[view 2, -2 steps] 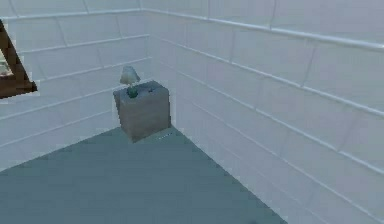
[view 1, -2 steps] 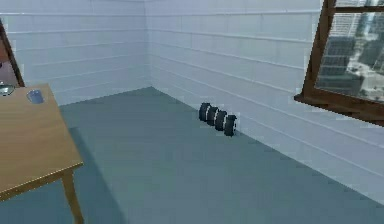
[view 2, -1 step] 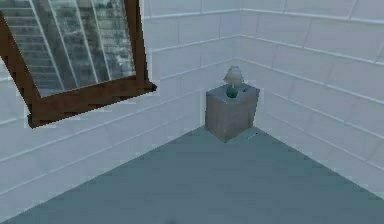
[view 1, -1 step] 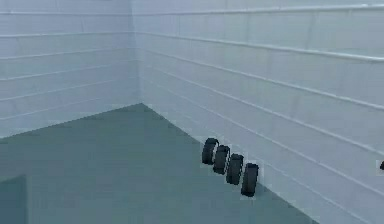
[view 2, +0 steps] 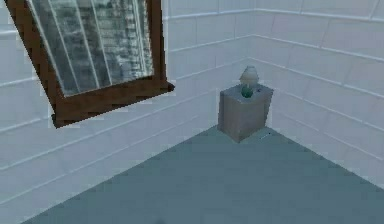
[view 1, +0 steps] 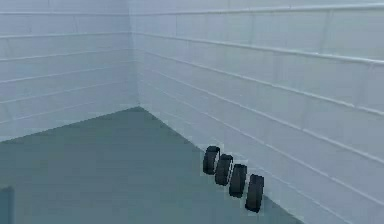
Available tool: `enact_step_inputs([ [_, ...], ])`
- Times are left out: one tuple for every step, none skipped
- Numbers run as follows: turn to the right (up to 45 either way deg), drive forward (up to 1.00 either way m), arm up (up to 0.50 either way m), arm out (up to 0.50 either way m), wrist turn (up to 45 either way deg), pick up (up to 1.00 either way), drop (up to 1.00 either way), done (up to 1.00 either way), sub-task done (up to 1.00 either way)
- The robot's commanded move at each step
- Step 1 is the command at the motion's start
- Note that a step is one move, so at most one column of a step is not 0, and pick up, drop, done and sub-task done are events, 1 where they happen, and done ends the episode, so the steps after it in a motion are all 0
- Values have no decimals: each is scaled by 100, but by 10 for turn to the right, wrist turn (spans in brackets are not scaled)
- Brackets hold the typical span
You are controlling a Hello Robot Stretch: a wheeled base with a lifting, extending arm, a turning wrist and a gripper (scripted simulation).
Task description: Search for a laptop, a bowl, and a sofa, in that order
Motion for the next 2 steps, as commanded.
enact_step_inputs([
  [-360, 0, 0, 0, 0, 0, 0, 0, 0],
  [0, 100, 0, 0, 0, 0, 0, 0, 0],
])
